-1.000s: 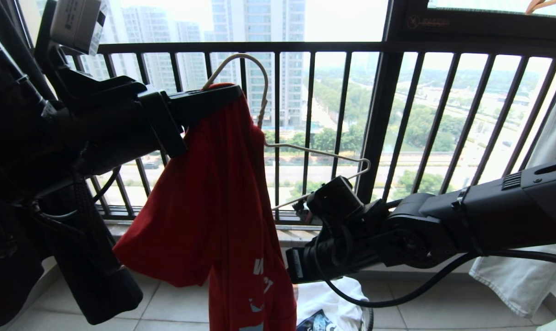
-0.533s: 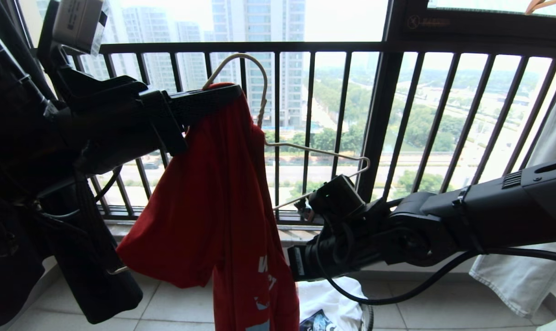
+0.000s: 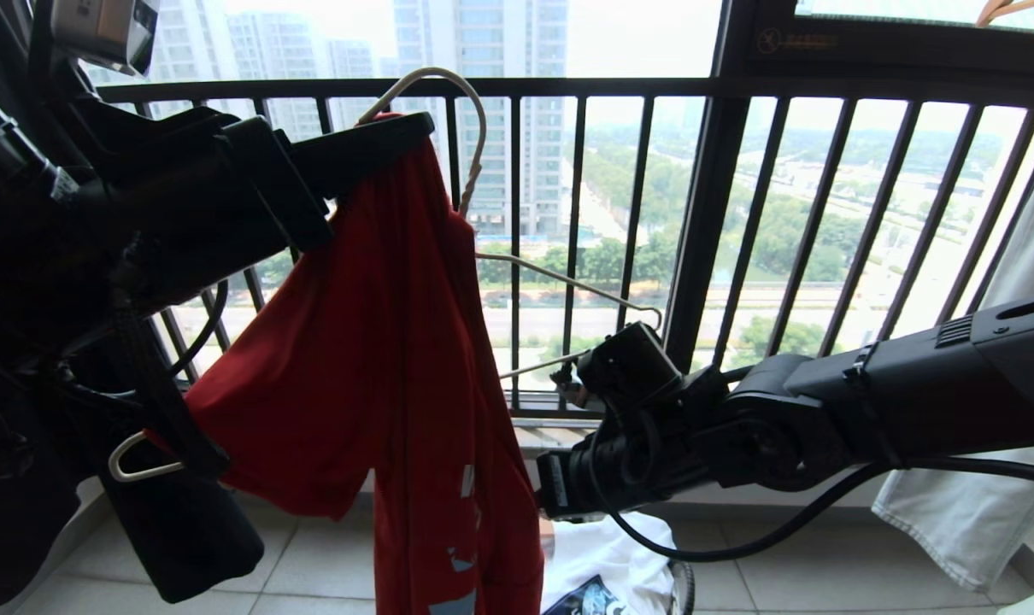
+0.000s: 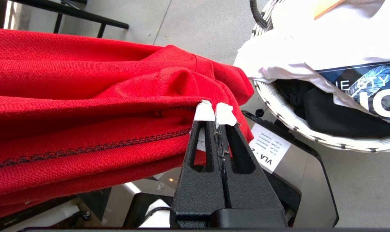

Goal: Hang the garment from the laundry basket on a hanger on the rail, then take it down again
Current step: Hang the clothes on the clothes rack

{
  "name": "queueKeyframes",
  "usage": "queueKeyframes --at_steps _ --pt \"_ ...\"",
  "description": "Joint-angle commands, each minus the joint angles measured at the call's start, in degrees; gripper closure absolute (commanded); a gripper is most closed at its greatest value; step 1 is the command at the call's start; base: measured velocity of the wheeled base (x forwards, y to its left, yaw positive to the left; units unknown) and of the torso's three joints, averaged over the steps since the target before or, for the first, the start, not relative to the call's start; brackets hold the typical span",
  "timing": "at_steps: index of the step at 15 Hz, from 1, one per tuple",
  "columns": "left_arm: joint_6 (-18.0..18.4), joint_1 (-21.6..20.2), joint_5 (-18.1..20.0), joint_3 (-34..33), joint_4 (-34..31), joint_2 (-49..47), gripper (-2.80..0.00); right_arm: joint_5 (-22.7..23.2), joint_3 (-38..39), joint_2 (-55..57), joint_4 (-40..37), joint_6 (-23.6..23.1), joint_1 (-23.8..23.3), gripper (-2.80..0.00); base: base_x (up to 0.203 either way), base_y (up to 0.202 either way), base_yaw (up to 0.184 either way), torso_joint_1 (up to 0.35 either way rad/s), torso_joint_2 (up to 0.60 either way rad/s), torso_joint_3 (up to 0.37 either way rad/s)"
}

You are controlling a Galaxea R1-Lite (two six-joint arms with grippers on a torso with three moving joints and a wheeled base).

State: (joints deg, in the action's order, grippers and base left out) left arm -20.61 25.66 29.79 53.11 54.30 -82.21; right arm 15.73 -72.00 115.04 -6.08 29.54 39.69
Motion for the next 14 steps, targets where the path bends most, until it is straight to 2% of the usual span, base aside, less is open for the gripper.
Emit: queueKeyframes --at_steps 1,12,13,14 --pt "-0.13 0.00 -0.26 0.06 0.37 0.38 0.00 0.09 0.02 0.01 -0.07 0.17 -0.05 0.00 0.000 0.000 0.000 0.000 0.00 0.000" --pt "-0.22 -1.05 -3.16 0.24 2.60 1.18 0.00 -0.41 0.19 -0.17 -0.07 -1.22 -0.58 0.00 0.000 0.000 0.000 0.000 0.00 0.000" --pt "-0.22 -1.14 -3.16 0.24 2.60 1.21 0.00 -0.52 0.19 -0.17 -0.07 -1.32 -0.67 -2.80 0.000 0.000 0.000 0.000 0.00 0.000" --pt "-0.22 -1.14 -3.16 0.24 2.66 1.27 0.00 -0.53 0.12 -0.24 -0.07 -1.32 -1.18 -2.80 0.000 0.000 0.000 0.000 0.00 0.000"
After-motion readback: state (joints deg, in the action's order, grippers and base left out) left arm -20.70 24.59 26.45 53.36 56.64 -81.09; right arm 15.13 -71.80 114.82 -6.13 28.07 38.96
